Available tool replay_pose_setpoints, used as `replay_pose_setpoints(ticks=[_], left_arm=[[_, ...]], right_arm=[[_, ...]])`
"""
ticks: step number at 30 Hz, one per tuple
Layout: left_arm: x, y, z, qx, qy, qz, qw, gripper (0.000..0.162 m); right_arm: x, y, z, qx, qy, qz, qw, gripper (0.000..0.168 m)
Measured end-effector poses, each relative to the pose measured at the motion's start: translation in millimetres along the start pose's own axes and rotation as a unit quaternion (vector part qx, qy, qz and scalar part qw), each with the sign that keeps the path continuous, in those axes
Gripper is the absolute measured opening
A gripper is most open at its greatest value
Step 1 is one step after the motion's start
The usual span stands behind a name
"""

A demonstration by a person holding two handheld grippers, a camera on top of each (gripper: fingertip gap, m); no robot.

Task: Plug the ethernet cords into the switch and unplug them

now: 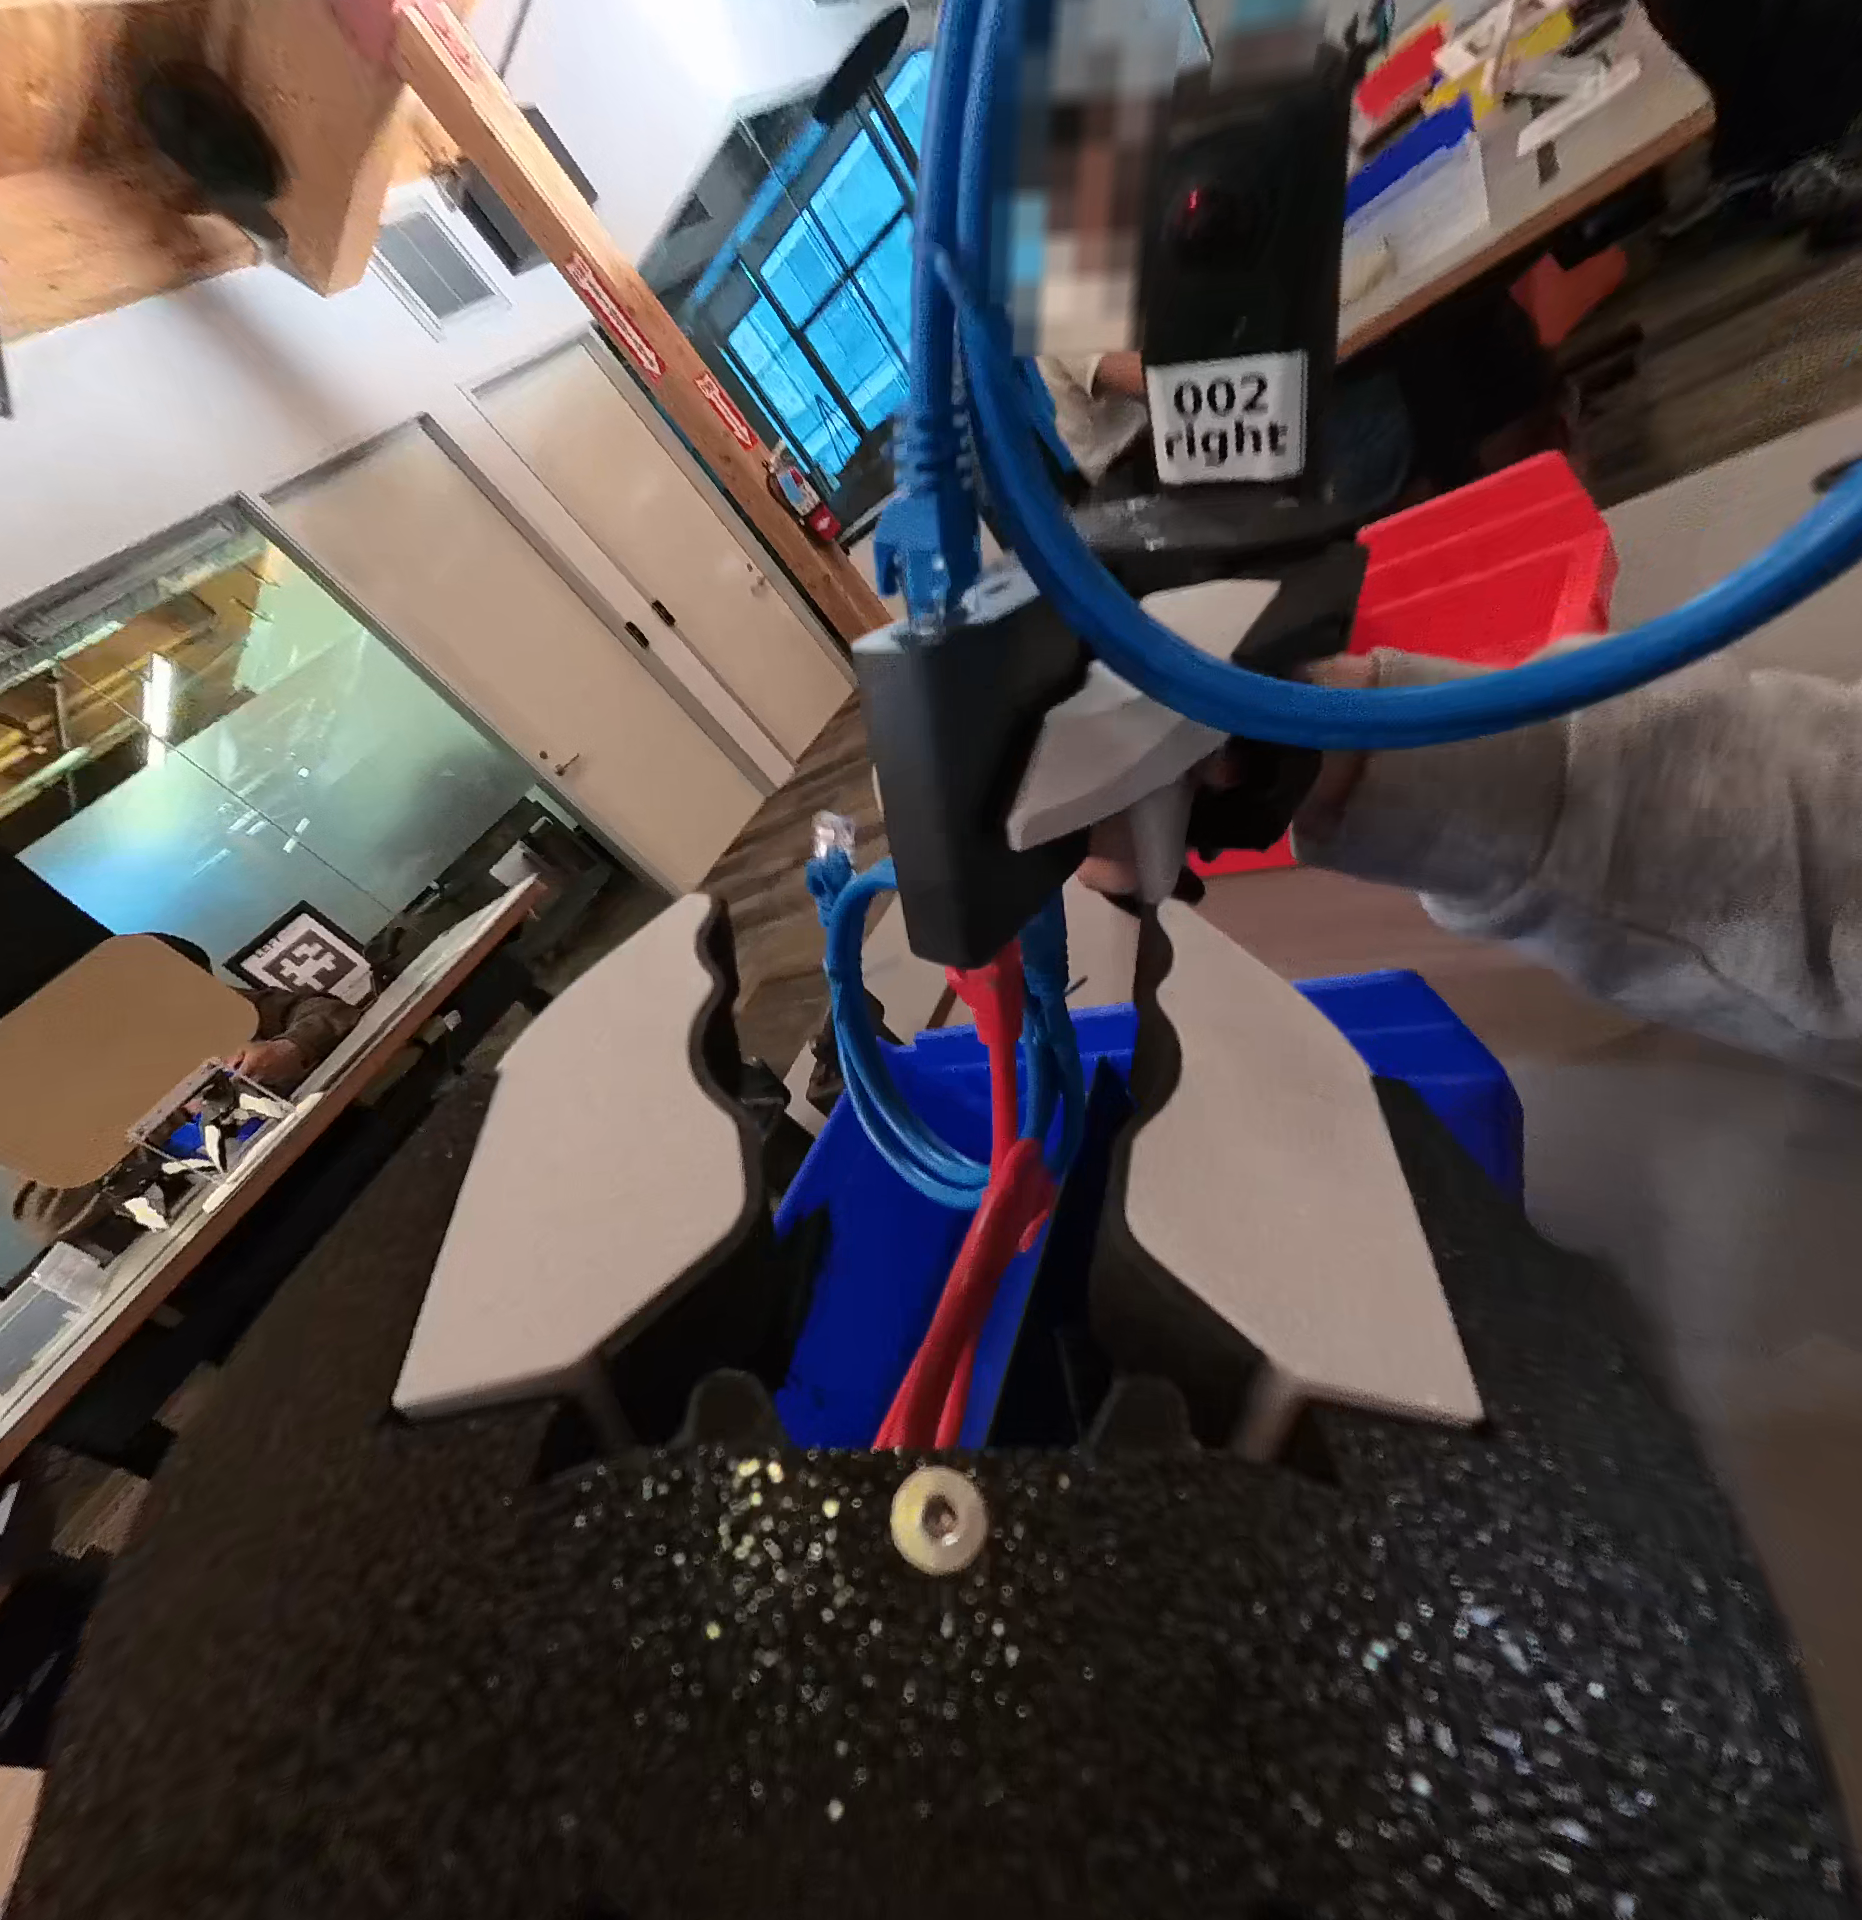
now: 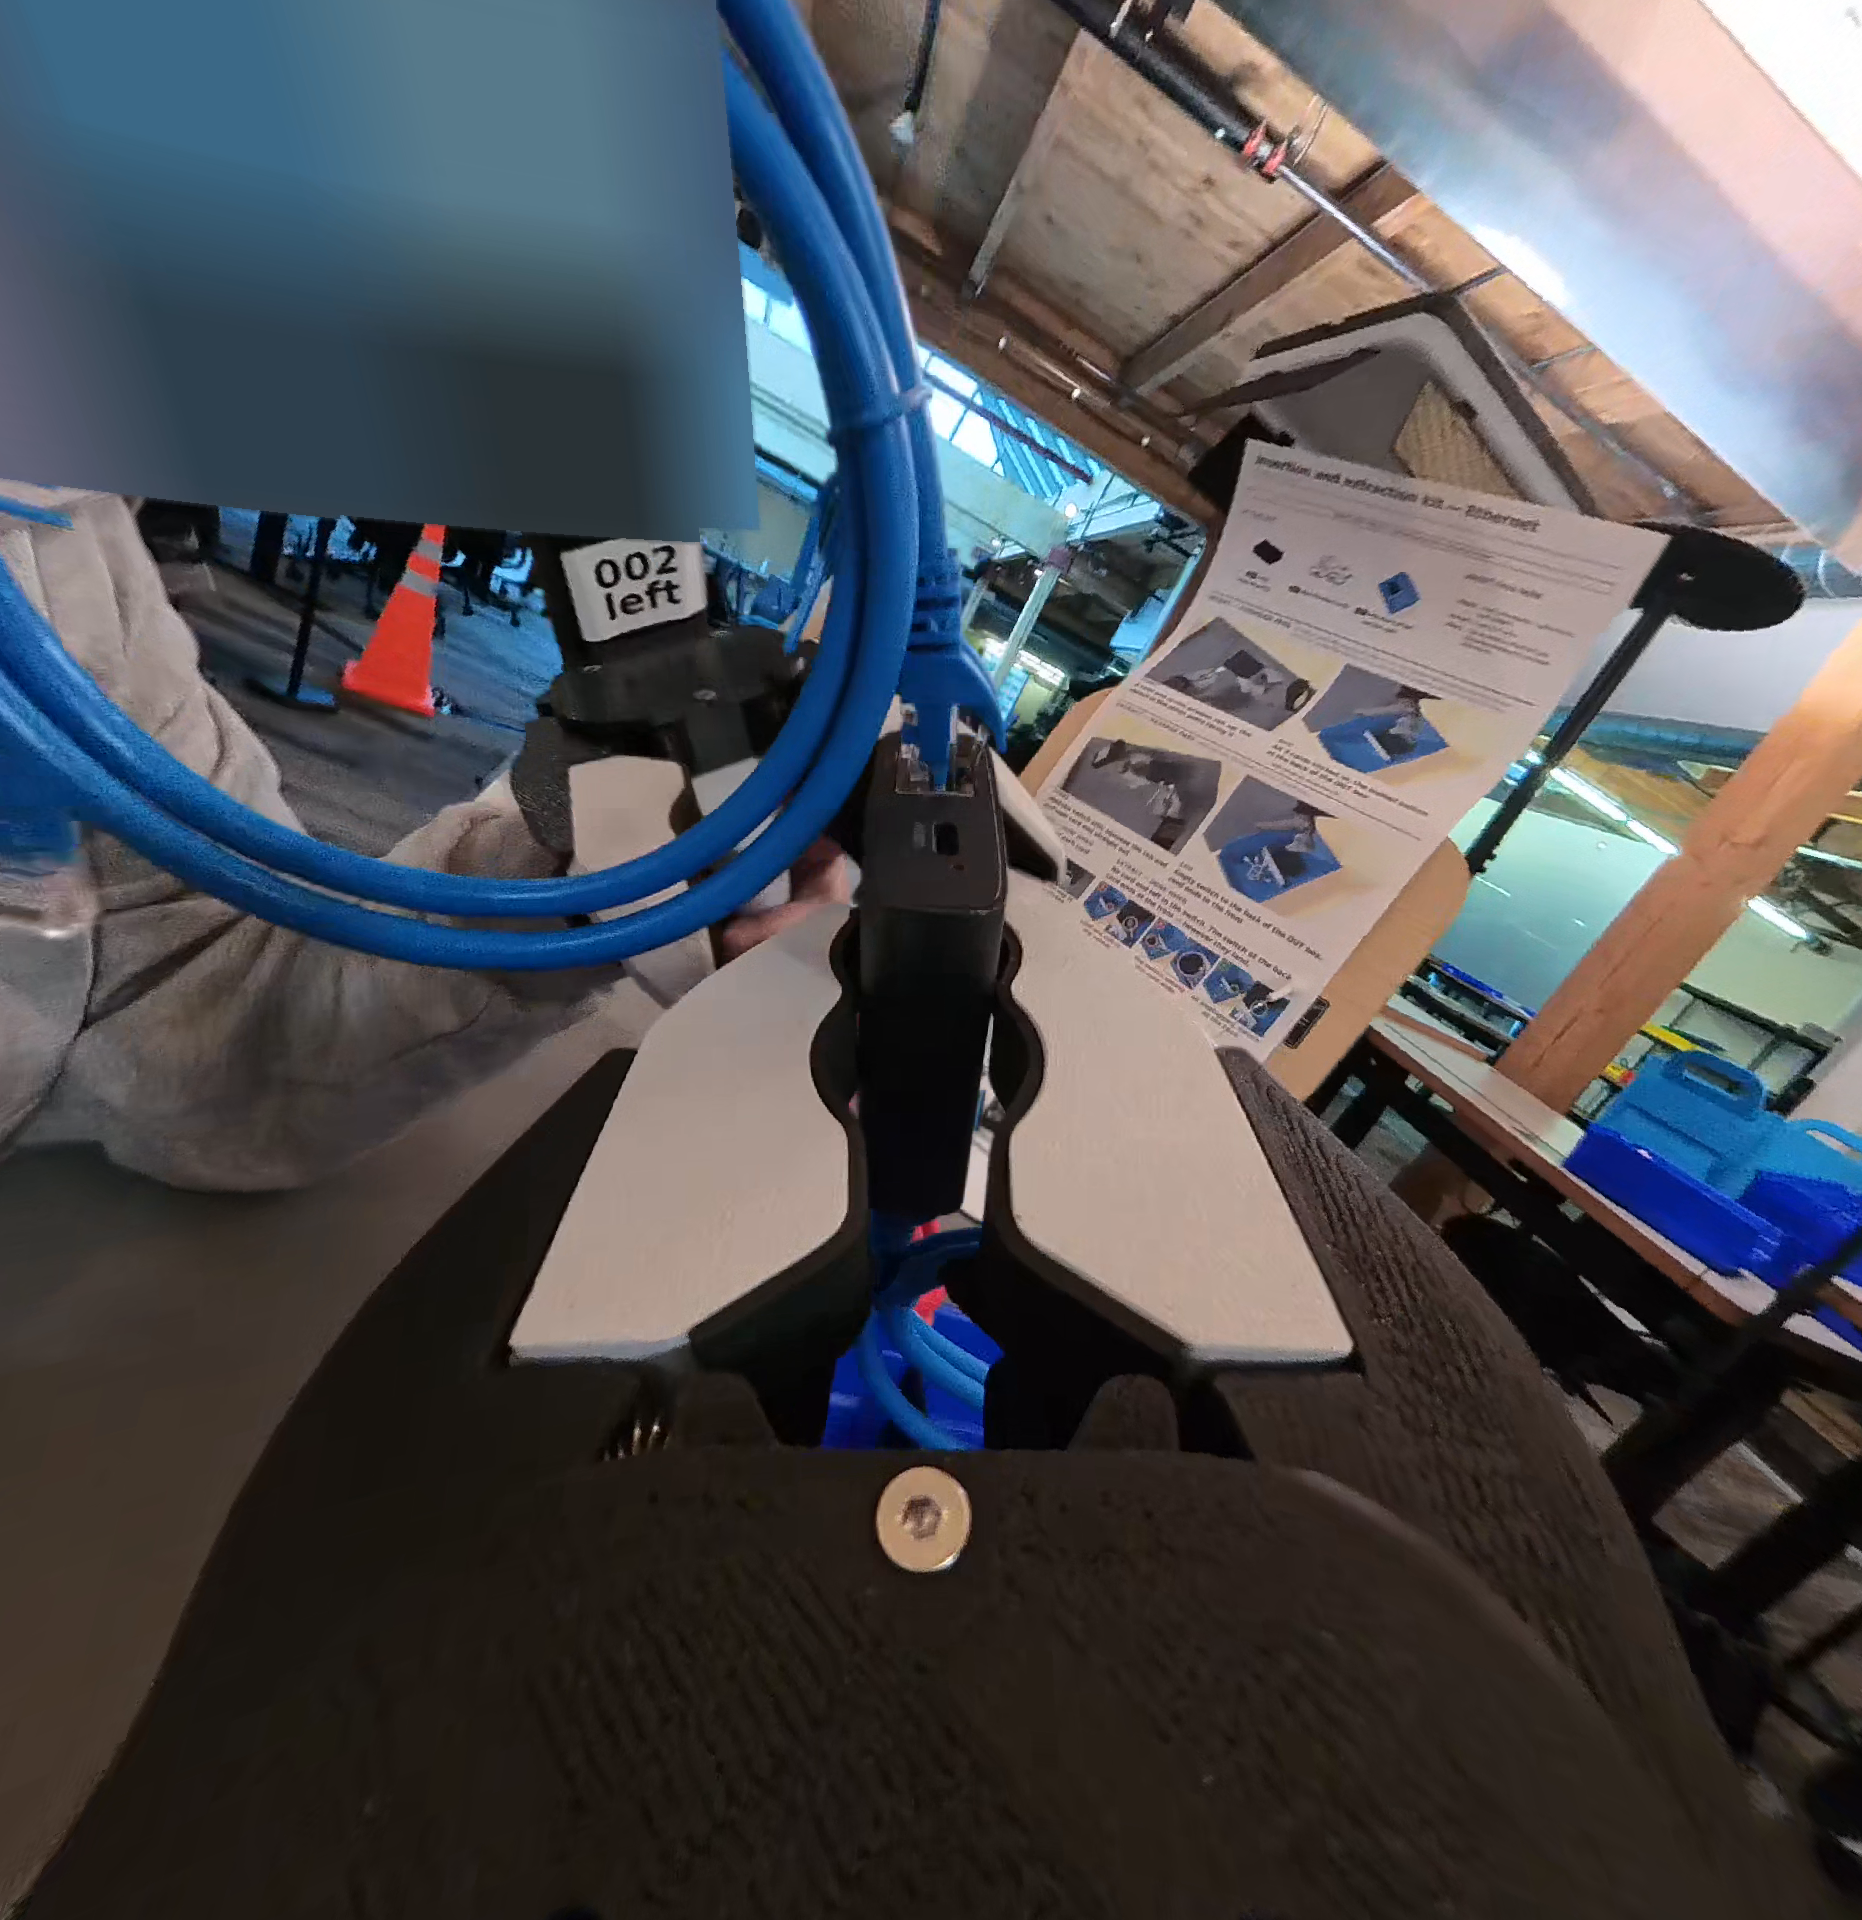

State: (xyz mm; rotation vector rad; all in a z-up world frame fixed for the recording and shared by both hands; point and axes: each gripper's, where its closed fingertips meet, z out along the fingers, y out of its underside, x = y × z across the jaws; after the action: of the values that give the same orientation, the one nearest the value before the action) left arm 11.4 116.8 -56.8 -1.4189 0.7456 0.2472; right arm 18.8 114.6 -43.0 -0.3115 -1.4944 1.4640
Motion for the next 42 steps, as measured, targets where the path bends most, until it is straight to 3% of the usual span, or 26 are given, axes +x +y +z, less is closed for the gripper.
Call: replay_pose_setpoints(ticks=[12, 42], left_arm=[[18, 33, 12, -0.088, 0.054, -0.014, 0.995, 0.036], [32, 34, 14, -0.067, 0.097, 0.001, 0.993, 0.031]], right_arm=[[-17, 13, 7, -0.013, -0.073, 0.048, 0.996, 0.02], [-29, 22, 11, -0.016, -0.104, 0.076, 0.992, 0.019]])
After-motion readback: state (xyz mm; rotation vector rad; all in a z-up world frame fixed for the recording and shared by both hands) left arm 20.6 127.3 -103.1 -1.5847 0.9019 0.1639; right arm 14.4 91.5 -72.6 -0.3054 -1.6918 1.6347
